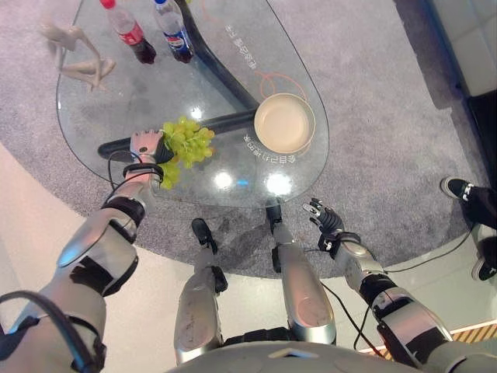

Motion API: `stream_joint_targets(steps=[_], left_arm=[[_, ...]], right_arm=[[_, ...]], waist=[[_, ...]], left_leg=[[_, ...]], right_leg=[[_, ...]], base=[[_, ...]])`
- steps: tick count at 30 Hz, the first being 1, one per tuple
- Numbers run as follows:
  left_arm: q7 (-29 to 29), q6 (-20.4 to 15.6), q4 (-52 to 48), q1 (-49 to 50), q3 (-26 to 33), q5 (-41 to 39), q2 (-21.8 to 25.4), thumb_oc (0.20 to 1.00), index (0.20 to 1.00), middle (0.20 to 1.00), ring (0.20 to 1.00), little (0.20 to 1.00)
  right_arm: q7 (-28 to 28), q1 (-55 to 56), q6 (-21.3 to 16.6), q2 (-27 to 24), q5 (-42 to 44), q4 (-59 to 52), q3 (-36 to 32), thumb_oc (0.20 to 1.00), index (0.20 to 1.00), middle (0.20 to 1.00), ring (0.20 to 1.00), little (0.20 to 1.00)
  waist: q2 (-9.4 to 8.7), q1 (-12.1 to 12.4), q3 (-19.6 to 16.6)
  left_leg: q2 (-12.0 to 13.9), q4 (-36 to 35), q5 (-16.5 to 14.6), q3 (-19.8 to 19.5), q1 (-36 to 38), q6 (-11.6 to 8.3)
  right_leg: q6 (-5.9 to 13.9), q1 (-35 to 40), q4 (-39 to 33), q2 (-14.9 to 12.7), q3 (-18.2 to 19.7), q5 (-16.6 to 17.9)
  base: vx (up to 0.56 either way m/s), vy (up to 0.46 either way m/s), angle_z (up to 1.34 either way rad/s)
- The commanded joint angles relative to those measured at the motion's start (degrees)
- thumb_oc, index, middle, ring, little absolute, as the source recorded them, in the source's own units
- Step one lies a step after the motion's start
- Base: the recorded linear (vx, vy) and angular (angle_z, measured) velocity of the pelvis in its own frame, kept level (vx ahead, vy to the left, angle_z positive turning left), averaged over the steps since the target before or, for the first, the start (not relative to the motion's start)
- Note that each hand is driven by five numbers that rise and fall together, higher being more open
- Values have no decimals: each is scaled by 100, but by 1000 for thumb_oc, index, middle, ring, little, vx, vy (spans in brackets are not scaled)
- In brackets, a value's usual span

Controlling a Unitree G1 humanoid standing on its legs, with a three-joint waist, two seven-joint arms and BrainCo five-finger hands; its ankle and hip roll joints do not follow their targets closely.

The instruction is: Pick up fruits into the plate

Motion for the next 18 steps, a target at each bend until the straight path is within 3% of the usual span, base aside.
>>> stream_joint_targets(steps=[1, 7, 10, 12, 15, 17, 18], left_arm=[[26, -92, -326, -32, 535, -40, 317, 200, 200, 200, 200, 200], [-300, -219, -1614, 494, 714, 332, 752, 200, 200, 200, 200, 200], [-550, -287, -2422, 808, 805, 731, 1102, 200, 200, 200, 200, 200], [-720, -364, -2844, 957, 852, 894, 1318, 200, 200, 200, 200, 200], [-1006, -754, -3501, 1153, 945, 1101, 1696, 200, 200, 200, 200, 200], [-1329, -1065, -4043, 1340, 1106, 1296, 1927, 200, 200, 200, 200, 200], [-1385, -1134, -4143, 1381, 1126, 1302, 1976, 200, 200, 200, 200, 200]], right_arm=[[37, 216, -270, -161, -82, -396, -236, 1000, 1000, 1000, 1000, 1000], [95, 669, -493, -349, -250, -1456, -302, 1000, 1000, 1000, 1000, 1000], [303, 976, -373, -532, -287, -2455, -344, 1000, 1000, 1000, 1000, 1000], [570, 1099, -236, -651, -322, -2903, -404, 1000, 1000, 1000, 1000, 1000], [1228, 1255, -26, -848, -184, -3482, -570, 1000, 1000, 1000, 1000, 1000], [1904, 1331, 548, -985, 404, -3936, -748, 1000, 1000, 1000, 1000, 1000], [2050, 1349, 657, -1012, 441, -4004, -781, 1000, 1000, 1000, 1000, 1000]], waist=[[277, 119, -52], [324, 220, -387], [287, 242, -605], [250, 262, -746], [185, 323, -996], [128, 397, -1250], [123, 410, -1302]], left_leg=[[-115, 550, -1089, -431, -54, -101], [-176, 376, -1116, -469, 350, -102], [-188, 330, -1137, -480, 545, -97], [-195, 317, -1161, -485, 664, -83], [-211, 299, -1203, -490, 861, -59], [-221, 259, -1230, -507, 1050, -45], [-224, 251, -1240, -509, 1093, -42]], right_leg=[[-65, -98, 778, 42, -306, -932], [-12, 403, 607, -68, -460, -967], [22, 653, 528, -109, -517, -975], [46, 812, 476, -131, -538, -979], [94, 1072, 374, -175, -597, -971], [139, 1313, 272, -201, -649, -954], [145, 1366, 250, -204, -663, -956]], base=[[37, 16, 16], [74, 13, 13], [103, 2, 15], [131, -10, 10], [155, -26, 9], [212, -28, 3], [182, -1, 2]])
